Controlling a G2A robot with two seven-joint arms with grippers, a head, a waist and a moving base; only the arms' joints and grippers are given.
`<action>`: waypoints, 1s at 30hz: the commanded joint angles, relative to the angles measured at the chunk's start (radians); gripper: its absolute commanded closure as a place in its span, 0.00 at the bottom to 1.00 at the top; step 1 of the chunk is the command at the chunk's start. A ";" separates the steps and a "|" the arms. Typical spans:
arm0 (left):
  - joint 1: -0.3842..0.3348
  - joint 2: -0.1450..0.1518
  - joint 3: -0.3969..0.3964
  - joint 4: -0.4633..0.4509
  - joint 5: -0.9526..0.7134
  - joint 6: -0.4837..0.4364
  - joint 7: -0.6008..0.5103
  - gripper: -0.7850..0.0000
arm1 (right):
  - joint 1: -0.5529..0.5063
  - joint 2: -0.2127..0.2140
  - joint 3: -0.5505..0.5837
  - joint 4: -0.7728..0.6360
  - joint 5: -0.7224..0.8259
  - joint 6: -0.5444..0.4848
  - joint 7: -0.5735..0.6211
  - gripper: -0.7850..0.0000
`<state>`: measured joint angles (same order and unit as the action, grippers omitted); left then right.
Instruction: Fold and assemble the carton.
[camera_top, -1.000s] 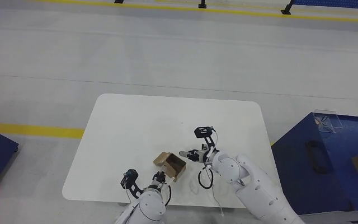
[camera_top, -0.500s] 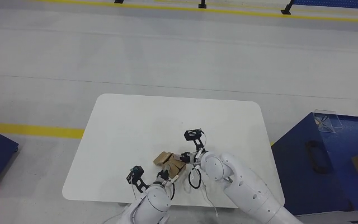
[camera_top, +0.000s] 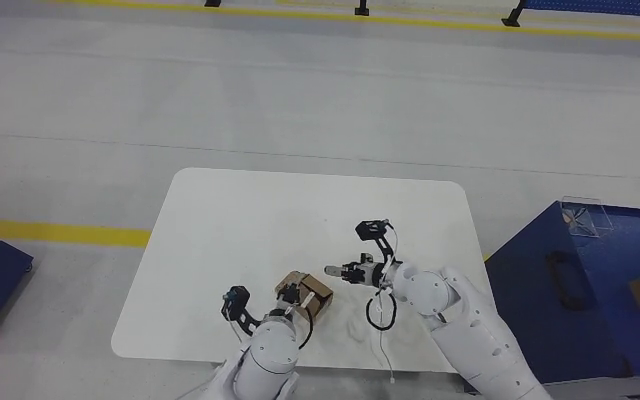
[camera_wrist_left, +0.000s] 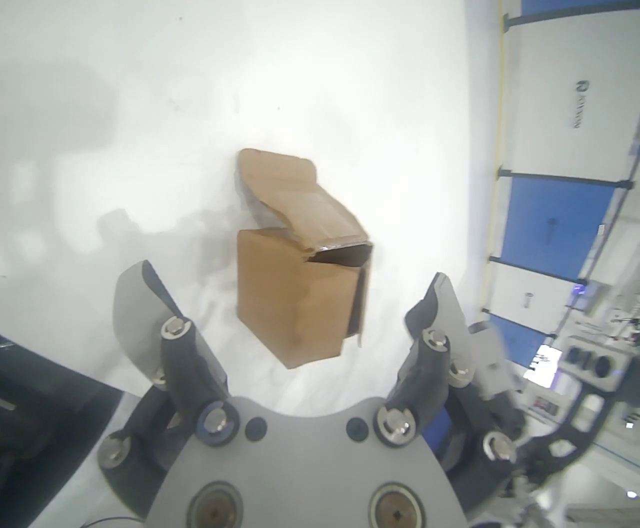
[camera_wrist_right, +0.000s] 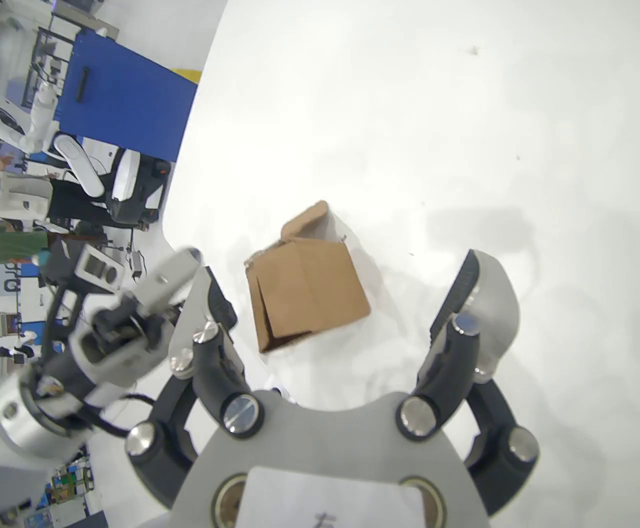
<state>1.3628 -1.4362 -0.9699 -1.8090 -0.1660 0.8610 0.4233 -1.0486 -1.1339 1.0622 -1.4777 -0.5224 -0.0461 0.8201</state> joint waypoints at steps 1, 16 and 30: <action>0.018 -0.007 -0.023 -0.025 -0.044 -0.067 0.018 0.00 | -0.018 0.012 0.018 -0.007 -0.046 -0.021 0.060 0.00; 0.121 -0.016 -0.122 -0.121 -0.225 -0.301 -0.086 0.00 | 0.066 -0.029 -0.130 0.136 -0.128 0.021 0.032 0.00; 0.156 -0.017 -0.106 -0.135 -0.191 -0.328 -0.101 0.00 | 0.213 -0.117 -0.219 0.309 0.020 0.156 -0.126 0.00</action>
<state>1.5193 -1.4532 -1.0760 -1.9440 -0.3570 0.5333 0.3221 -0.8383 -1.2488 0.8368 -1.1758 -0.5276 0.0978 0.6893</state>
